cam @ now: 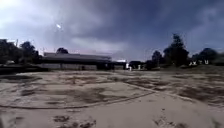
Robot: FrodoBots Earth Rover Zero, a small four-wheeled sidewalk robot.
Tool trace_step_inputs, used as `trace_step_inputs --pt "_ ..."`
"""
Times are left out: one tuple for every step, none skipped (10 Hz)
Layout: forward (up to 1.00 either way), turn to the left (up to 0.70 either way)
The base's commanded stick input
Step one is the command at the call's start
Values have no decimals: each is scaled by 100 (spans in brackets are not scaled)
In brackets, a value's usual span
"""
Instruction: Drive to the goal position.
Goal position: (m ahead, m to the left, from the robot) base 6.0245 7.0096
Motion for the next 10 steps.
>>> trace_step_inputs --pt "70 0" --pt "70 0" --pt "70 0" --pt "70 0" --pt "70 0" --pt "70 0" --pt "70 0" --pt "70 0" --pt "70 0" --pt "70 0"
